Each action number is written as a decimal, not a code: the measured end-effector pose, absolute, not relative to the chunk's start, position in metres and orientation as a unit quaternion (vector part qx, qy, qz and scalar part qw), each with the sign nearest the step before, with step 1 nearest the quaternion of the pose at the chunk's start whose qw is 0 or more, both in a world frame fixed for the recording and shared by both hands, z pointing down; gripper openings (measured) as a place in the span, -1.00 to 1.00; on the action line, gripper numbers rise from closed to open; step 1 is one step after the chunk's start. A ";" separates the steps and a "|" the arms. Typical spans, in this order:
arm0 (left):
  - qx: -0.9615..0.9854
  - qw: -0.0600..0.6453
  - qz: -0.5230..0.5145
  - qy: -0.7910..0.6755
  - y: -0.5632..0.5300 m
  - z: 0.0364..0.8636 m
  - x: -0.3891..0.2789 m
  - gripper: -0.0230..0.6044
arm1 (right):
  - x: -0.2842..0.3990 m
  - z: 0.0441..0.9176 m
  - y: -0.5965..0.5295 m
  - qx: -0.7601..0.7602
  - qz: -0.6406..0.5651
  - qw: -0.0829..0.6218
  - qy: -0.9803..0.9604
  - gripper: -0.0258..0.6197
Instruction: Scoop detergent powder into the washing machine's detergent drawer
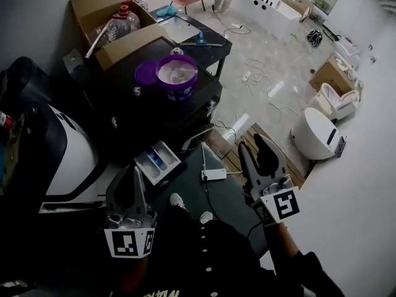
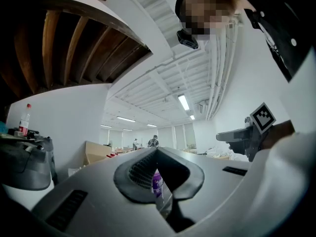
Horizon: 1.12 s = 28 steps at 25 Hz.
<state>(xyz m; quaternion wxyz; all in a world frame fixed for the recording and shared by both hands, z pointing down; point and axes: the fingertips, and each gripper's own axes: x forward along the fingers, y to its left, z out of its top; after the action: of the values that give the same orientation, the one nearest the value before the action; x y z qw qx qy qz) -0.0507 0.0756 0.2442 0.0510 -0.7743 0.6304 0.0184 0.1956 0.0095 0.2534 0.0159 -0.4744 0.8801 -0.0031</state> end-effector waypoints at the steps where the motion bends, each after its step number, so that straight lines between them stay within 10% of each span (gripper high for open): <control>1: -0.777 0.053 0.022 0.627 0.068 0.242 -0.055 -0.88 | 0.190 0.251 0.002 -0.475 0.002 0.016 0.880 -0.44; 28: -0.776 0.046 0.018 0.628 -0.047 0.241 -0.117 -0.88 | 0.097 0.297 -0.160 -0.384 -0.068 -0.103 0.915 -0.45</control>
<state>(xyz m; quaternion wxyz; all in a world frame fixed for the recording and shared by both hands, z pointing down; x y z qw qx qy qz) -0.1171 -0.0469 0.2413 0.0457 -0.7764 0.6283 0.0176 0.0967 -0.1599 0.2968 -0.1029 -0.3836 0.9152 -0.0678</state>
